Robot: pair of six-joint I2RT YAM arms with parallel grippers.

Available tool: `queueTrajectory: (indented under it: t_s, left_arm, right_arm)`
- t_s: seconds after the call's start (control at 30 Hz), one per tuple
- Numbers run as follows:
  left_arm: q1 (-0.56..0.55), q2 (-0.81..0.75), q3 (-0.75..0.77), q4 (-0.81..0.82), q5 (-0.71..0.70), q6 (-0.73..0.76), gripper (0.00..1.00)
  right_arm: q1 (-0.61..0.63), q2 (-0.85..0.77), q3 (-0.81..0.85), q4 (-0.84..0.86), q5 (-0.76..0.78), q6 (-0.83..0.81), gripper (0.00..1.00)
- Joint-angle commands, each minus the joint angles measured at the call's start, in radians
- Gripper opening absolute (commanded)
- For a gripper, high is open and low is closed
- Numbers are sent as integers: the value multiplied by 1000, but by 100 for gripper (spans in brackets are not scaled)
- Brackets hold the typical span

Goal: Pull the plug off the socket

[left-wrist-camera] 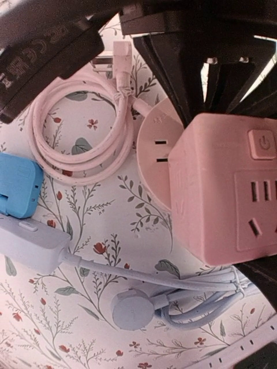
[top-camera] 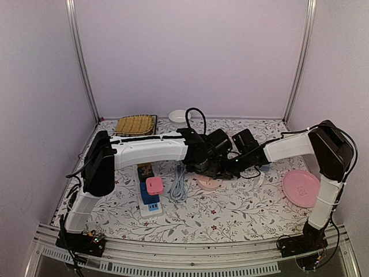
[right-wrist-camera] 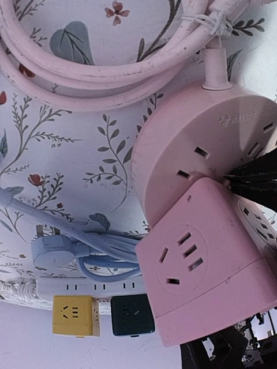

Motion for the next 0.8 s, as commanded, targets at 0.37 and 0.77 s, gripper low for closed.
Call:
queueTrajectory:
  t_s: [0.37,0.77]
  left_arm:
    - [41,-274,-223,349,229,-35,6]
    - [-99,-104,60,117,-36,89,6]
  right_arm:
    - [11,100,-55,-123,152,-1,3]
    - [11,114,-45,-120,142,3,3]
